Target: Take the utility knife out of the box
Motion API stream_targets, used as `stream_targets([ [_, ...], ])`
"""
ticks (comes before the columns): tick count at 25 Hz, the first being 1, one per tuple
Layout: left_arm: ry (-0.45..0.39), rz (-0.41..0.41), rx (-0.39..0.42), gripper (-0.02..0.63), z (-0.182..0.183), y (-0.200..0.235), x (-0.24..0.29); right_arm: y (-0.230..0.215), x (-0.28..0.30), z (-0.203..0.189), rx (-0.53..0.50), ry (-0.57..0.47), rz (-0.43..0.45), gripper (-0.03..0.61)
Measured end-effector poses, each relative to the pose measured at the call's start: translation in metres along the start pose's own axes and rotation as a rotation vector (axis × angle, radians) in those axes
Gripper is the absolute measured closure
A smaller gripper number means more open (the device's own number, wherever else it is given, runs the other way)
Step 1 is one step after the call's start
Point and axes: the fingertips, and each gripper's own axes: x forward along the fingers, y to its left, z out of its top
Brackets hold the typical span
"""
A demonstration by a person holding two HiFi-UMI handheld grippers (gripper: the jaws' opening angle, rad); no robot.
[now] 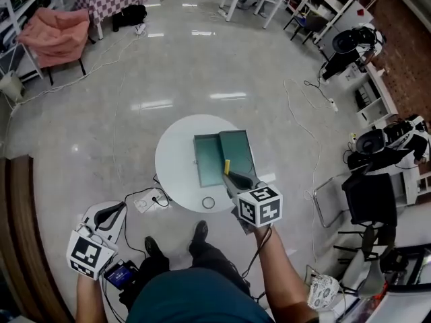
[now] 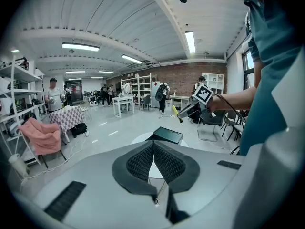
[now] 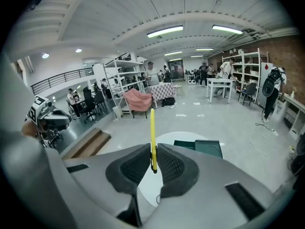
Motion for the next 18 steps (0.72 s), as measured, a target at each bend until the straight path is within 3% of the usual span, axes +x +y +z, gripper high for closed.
stream_targets([
  [18,0.005,0.008,0.013,0.594,0.006,-0.005,-0.013,0.01,-0.021,0.01,-0.02,-0.032,0.004,0.512],
])
